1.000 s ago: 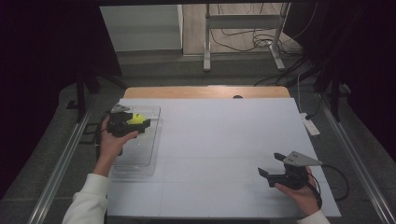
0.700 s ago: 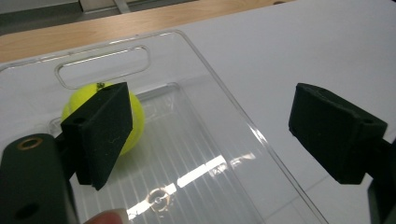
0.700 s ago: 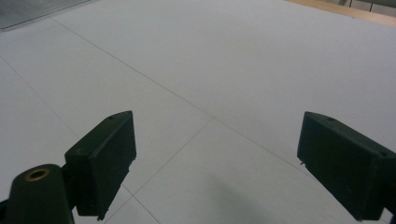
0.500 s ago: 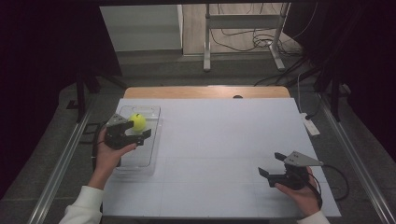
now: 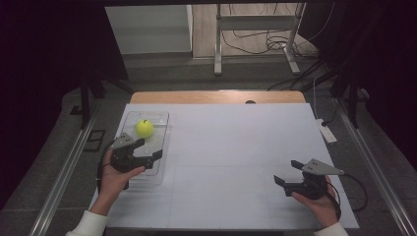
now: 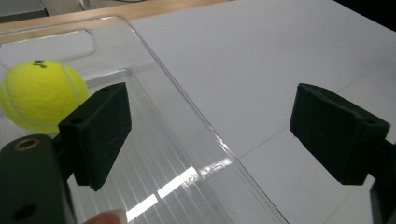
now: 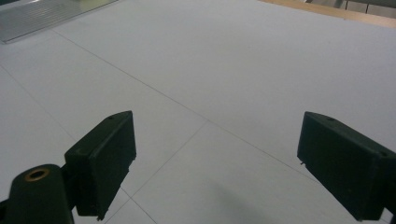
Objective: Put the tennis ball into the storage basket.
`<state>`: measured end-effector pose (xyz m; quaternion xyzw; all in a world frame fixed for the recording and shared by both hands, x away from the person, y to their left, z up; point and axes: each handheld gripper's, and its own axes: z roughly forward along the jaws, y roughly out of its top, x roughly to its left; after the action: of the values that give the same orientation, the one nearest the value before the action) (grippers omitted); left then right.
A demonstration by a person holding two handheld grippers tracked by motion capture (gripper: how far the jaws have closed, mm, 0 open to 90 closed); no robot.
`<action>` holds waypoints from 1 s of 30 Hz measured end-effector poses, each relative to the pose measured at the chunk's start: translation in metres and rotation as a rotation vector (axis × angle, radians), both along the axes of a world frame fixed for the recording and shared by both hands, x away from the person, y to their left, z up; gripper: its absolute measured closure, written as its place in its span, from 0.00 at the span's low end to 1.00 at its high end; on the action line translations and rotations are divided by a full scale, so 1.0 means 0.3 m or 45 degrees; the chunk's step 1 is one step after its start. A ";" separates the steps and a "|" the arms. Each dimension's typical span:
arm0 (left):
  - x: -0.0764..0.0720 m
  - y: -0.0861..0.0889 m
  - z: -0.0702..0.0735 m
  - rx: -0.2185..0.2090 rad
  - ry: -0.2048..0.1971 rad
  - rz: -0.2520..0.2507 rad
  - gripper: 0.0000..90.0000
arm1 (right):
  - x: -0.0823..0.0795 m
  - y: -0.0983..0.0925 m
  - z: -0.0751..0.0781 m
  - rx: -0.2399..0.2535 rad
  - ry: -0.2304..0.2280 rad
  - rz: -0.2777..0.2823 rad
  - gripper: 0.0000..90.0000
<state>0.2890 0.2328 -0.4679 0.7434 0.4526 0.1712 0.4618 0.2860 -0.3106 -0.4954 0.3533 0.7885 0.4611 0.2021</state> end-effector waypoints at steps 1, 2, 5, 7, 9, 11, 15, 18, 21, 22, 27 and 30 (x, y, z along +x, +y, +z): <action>-0.012 -0.005 -0.003 -0.001 -0.001 -0.008 0.16 | -0.001 0.000 0.001 -0.003 -0.001 -0.001 0.14; -0.019 -0.007 -0.006 0.002 -0.003 -0.017 0.16 | -0.001 -0.001 0.001 -0.001 -0.002 -0.001 0.14; -0.037 -0.015 -0.013 0.002 -0.003 -0.028 0.15 | -0.001 -0.002 0.002 0.003 -0.003 -0.003 0.14; -0.052 -0.021 -0.019 -0.001 -0.004 -0.038 0.16 | -0.001 -0.001 0.002 0.003 -0.003 -0.003 0.14; -0.066 -0.025 -0.025 -0.001 -0.006 -0.048 0.16 | -0.001 0.000 0.001 0.000 -0.004 -0.001 0.14; -0.082 -0.028 -0.032 -0.005 -0.008 -0.056 0.16 | -0.001 0.000 0.002 0.000 -0.005 0.000 0.14; -0.106 -0.033 -0.045 -0.004 -0.006 -0.069 0.15 | -0.001 -0.001 0.002 0.003 -0.004 -0.002 0.14; -0.127 -0.034 -0.053 -0.008 -0.005 -0.082 0.16 | -0.001 0.000 0.001 0.000 -0.004 0.000 0.13; -0.145 -0.037 -0.061 0.002 -0.012 -0.093 0.15 | -0.001 0.000 0.001 0.000 -0.004 -0.001 0.14; -0.148 -0.038 -0.063 0.005 -0.013 -0.096 0.15 | -0.001 0.000 0.001 0.000 -0.004 -0.001 0.14; -0.161 -0.048 -0.070 0.020 -0.026 -0.114 0.15 | -0.002 0.000 0.002 0.004 -0.009 0.002 0.13; -0.165 -0.056 -0.075 0.043 -0.036 -0.121 0.15 | -0.003 0.000 0.003 0.006 -0.015 0.000 0.14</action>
<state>0.2395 0.2160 -0.4905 0.7692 0.4073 0.1673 0.4631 0.2852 -0.3107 -0.4944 0.3509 0.7863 0.4650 0.2059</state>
